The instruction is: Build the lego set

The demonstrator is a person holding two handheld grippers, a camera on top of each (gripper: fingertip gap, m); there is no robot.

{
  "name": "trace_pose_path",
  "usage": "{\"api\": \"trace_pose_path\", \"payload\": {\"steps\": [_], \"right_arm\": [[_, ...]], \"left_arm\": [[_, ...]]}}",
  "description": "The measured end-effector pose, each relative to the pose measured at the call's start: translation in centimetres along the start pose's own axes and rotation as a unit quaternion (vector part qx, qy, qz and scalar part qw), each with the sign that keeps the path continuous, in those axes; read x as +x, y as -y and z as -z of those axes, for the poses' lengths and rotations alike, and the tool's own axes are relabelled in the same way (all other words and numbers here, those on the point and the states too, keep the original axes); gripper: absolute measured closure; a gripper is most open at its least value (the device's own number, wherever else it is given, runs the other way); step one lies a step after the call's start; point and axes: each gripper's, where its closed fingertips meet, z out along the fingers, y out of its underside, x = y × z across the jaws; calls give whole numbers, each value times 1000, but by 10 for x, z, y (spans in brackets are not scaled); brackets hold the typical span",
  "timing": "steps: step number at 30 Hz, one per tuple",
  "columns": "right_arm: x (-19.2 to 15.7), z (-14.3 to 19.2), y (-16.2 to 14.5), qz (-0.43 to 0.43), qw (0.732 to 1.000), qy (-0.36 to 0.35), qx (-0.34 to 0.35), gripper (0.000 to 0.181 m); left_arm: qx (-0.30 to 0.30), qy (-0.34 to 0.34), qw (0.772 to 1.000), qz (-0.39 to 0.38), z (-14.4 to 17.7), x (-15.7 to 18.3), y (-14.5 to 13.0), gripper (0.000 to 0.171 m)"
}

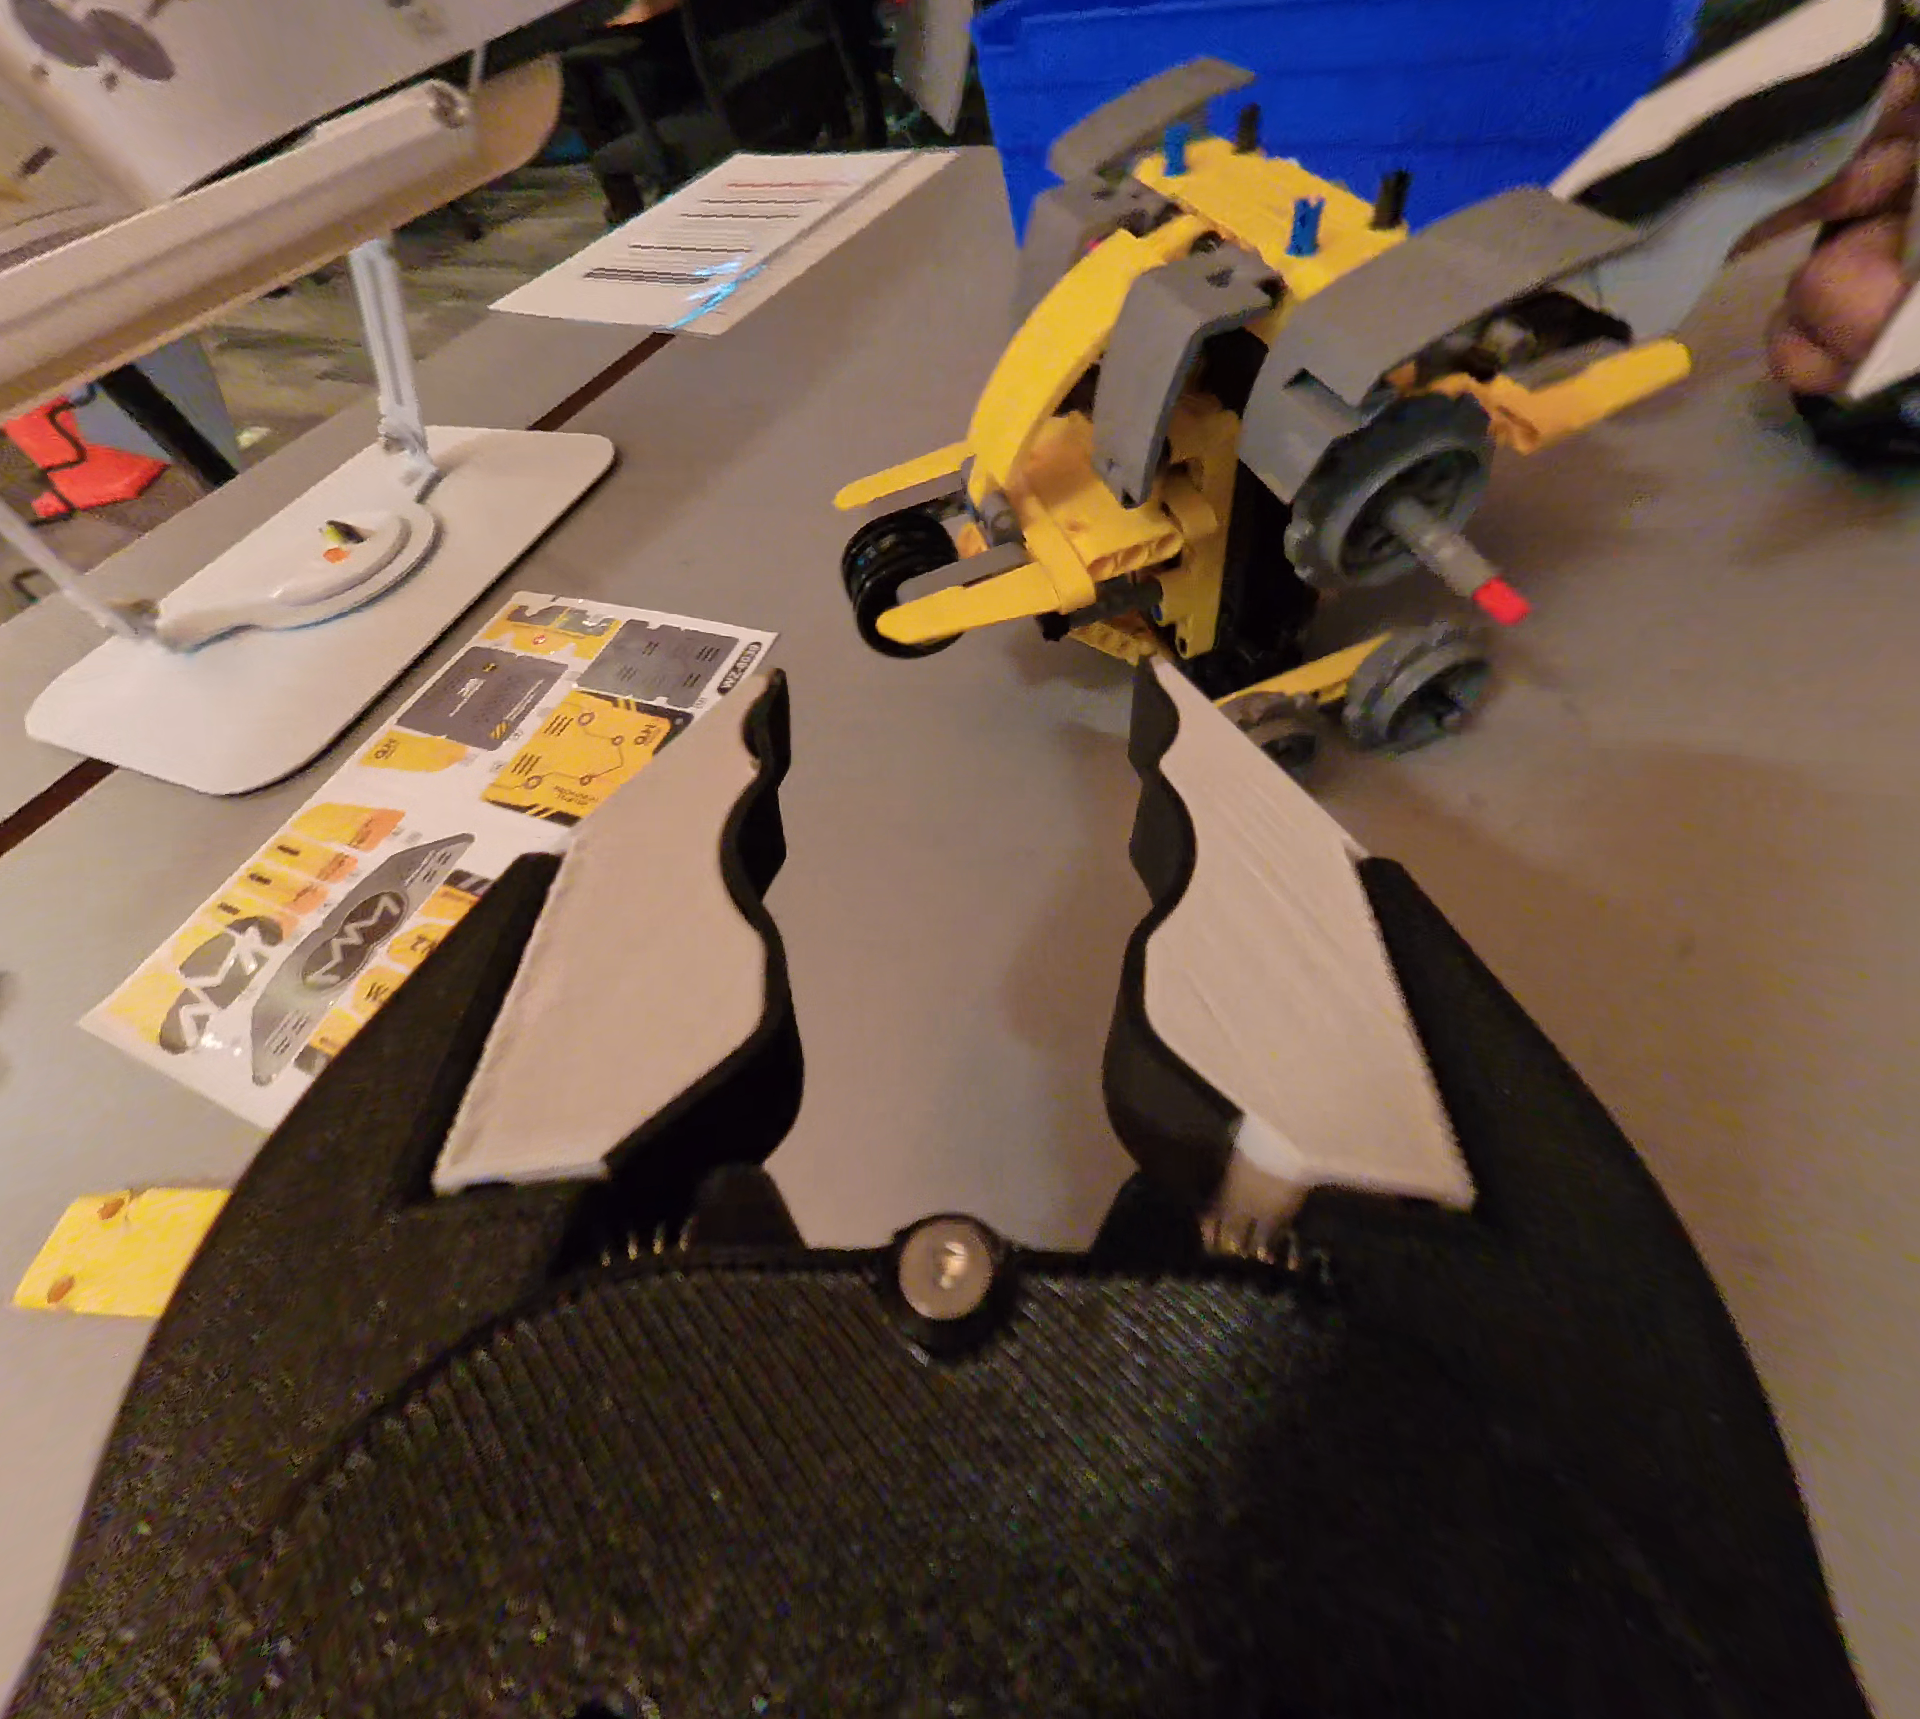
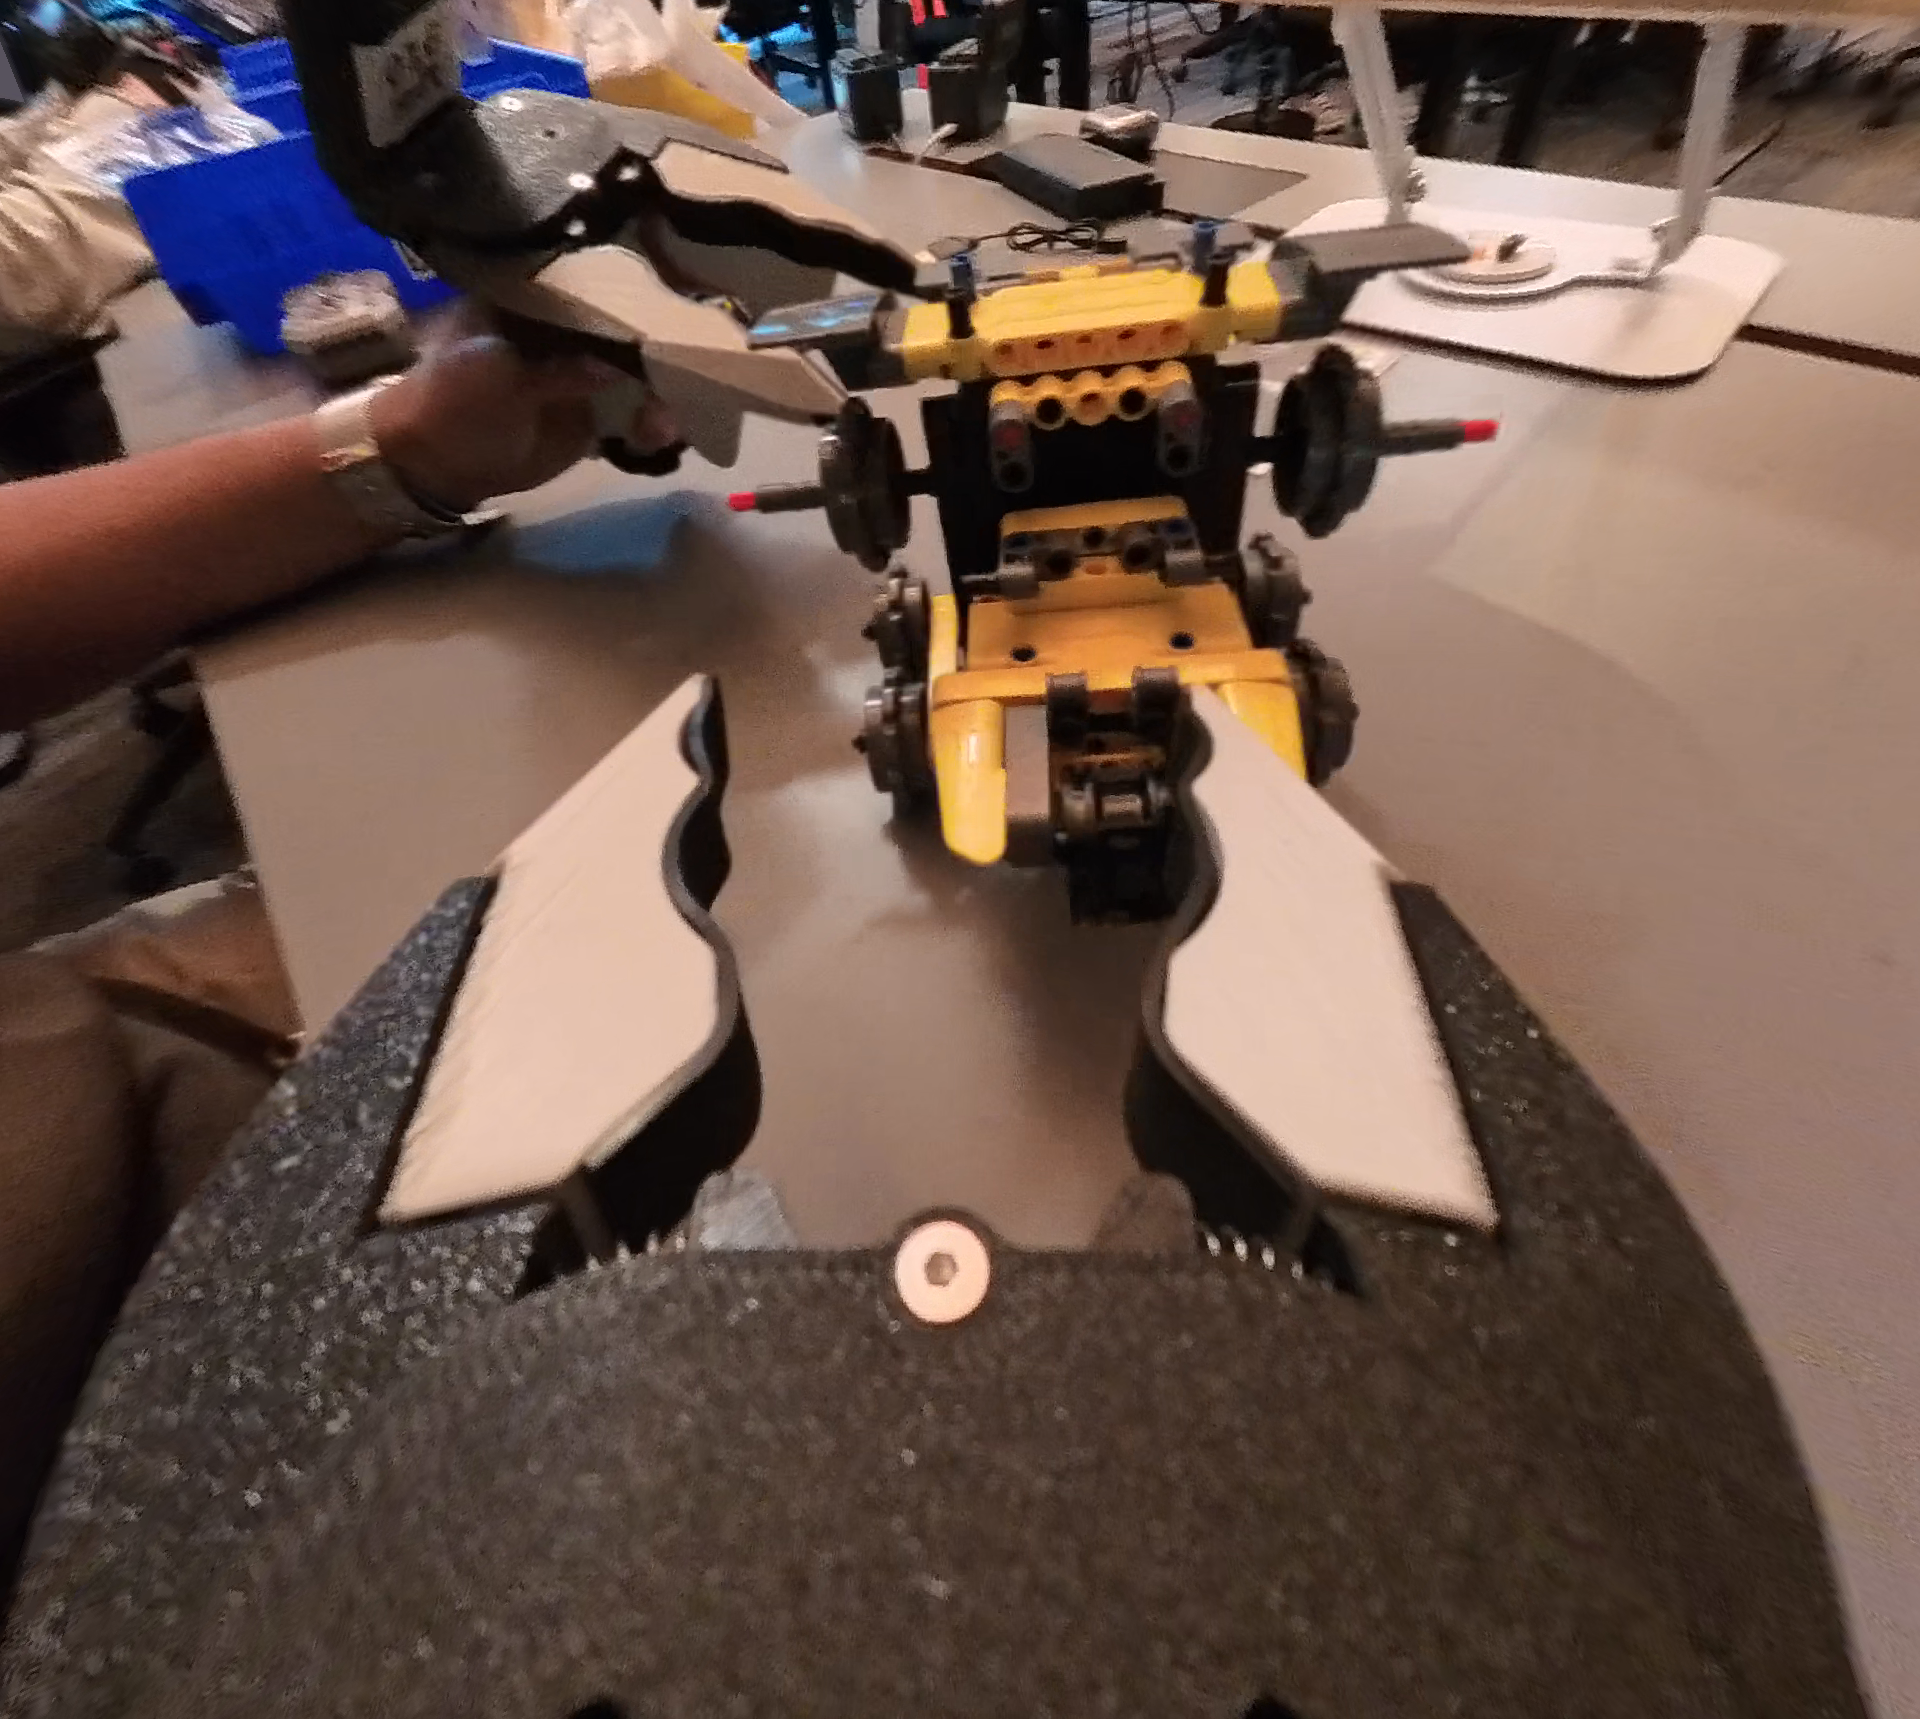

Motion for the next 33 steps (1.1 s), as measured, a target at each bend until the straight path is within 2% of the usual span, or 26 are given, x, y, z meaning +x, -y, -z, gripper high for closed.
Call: {"api": "trace_pose_path", "payload": {"steps": [3, 5, 7, 10, 13, 17, 22, 27, 29, 33], "right_arm": [[-12, -1, -1, 5, 1000, 27, -14, 98], [-7, 3, 0, 26, 999, 4, -20, 109], [3, 12, 6, 35, 999, -24, -5, 109], [8, 19, 10, 4, 1000, -19, 15, 107], [5, 13, -3, -21, 1000, 3, -18, 102], [-2, 5, -16, -2, 998, 7, -57, 106], [-26, 0, -27, -1, 993, 62, -96, 114], [-56, -7, -25, 11, 987, 132, -90, 113], [-52, -7, -28, 21, 988, 119, -98, 114], [-20, 0, -32, 22, 993, 55, -99, 122]], "left_arm": [[13, 8, 999, 35, 3, -10, 2, 108], [13, 17, 999, 45, 5, -16, 1, 108], [12, 24, 998, 49, 5, -19, 1, 109], [13, 20, 998, 53, 5, -18, 1, 109], [5, 17, 999, 48, 2, -16, -2, 109], [-6, 19, 999, 42, -1, -15, -7, 109], [-10, 32, 998, 55, 0, -22, -10, 110], [-11, 41, 995, 87, 2, -32, -14, 111], [-11, 43, 994, 97, 2, -34, -15, 111], [-9, 41, 993, 106, 3, -36, -15, 111]]}}
